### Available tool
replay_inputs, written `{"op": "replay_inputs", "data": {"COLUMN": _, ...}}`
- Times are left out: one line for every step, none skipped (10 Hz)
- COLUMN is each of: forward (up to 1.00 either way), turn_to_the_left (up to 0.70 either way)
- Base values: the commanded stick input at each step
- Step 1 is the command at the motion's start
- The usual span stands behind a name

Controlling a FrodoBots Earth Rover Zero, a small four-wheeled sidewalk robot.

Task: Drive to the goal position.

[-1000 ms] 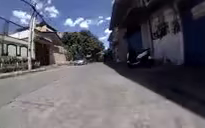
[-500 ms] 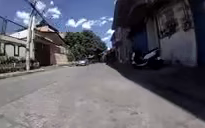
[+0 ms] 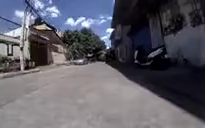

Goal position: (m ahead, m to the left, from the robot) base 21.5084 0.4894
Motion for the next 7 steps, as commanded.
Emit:
{"op": "replay_inputs", "data": {"forward": 1.0, "turn_to_the_left": 0.03}}
{"op": "replay_inputs", "data": {"forward": 1.0, "turn_to_the_left": 0.03}}
{"op": "replay_inputs", "data": {"forward": 1.0, "turn_to_the_left": 0.04}}
{"op": "replay_inputs", "data": {"forward": 1.0, "turn_to_the_left": 0.13}}
{"op": "replay_inputs", "data": {"forward": 1.0, "turn_to_the_left": 0.1}}
{"op": "replay_inputs", "data": {"forward": 1.0, "turn_to_the_left": 0.02}}
{"op": "replay_inputs", "data": {"forward": 1.0, "turn_to_the_left": -0.11}}
